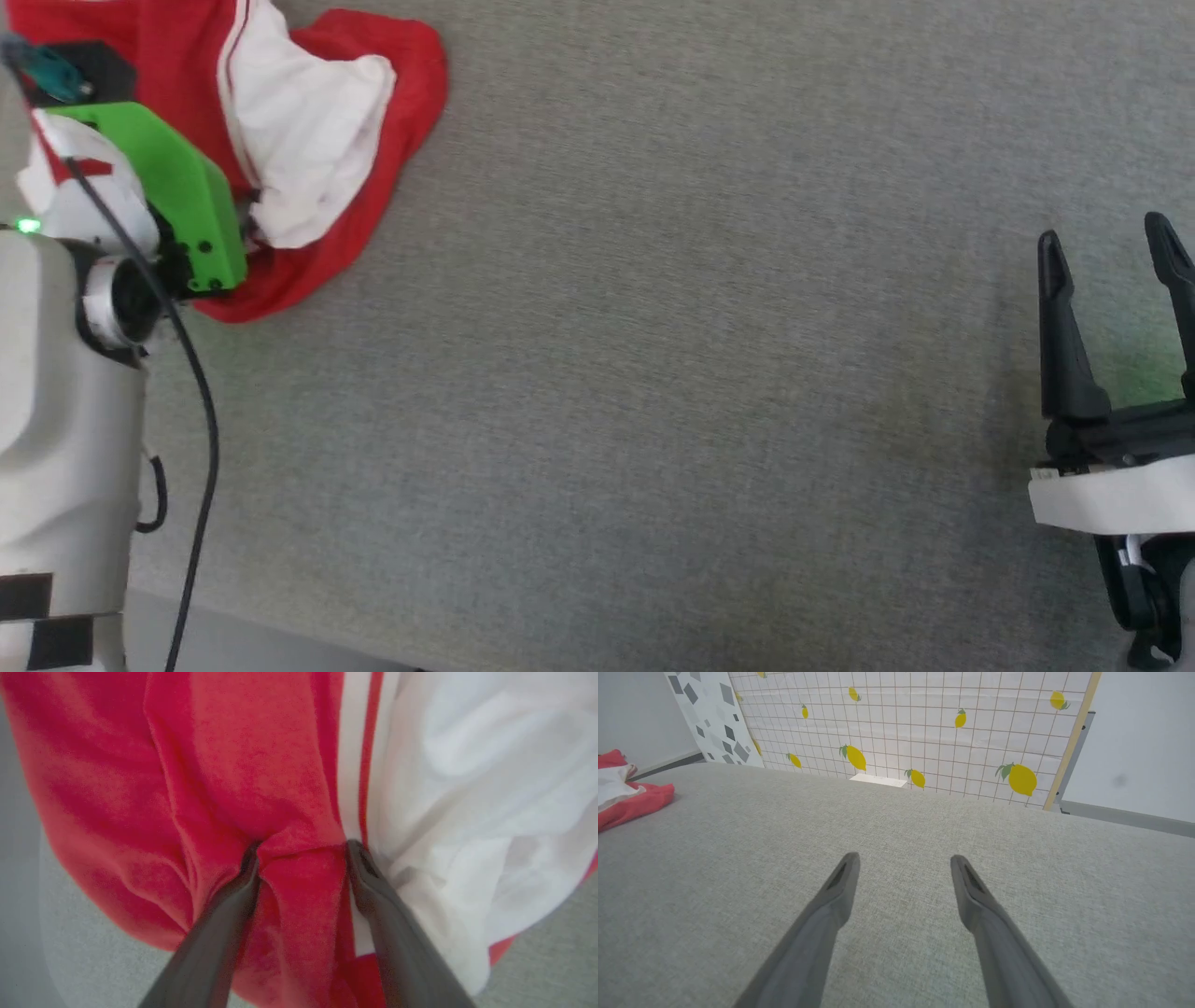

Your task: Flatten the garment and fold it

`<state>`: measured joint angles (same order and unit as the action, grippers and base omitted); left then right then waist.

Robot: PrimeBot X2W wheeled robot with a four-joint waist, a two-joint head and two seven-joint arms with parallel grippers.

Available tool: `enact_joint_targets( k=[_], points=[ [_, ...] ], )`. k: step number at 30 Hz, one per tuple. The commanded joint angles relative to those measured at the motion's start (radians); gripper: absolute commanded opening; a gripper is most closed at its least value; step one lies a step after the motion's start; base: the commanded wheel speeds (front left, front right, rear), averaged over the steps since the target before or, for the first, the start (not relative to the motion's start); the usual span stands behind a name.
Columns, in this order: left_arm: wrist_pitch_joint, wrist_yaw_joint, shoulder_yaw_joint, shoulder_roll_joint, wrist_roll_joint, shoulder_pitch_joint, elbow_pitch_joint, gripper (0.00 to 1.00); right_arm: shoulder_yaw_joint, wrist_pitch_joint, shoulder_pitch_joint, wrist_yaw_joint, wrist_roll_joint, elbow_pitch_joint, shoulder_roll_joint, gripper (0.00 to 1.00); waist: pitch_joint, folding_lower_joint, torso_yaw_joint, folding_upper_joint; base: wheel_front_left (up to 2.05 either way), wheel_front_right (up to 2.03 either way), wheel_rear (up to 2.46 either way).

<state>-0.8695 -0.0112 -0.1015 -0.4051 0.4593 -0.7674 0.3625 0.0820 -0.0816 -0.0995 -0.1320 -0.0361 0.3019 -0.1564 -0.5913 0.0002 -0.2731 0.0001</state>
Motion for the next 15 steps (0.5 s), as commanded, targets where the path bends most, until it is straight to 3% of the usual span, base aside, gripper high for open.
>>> enact_joint_targets(
  k=[1, 15],
  points=[
    [0.001, -0.001, -0.006, 0.000, 0.003, 0.020, 0.004, 0.00, -0.001, -0.009, -0.024, 0.001, -0.008, -0.003, -0.001, 1.00, -0.011, -0.0002, 0.021, -0.0001, 0.00, 0.00, 0.00],
    [0.266, 0.082, 0.063, -0.119, -0.006, -0.051, -0.036, 0.00, -0.001, -0.057, -0.035, 0.001, -0.013, -0.093, 0.044, 1.00, 0.150, -0.0002, 0.031, -0.0001, 0.00, 0.00, 0.00]
  ],
)
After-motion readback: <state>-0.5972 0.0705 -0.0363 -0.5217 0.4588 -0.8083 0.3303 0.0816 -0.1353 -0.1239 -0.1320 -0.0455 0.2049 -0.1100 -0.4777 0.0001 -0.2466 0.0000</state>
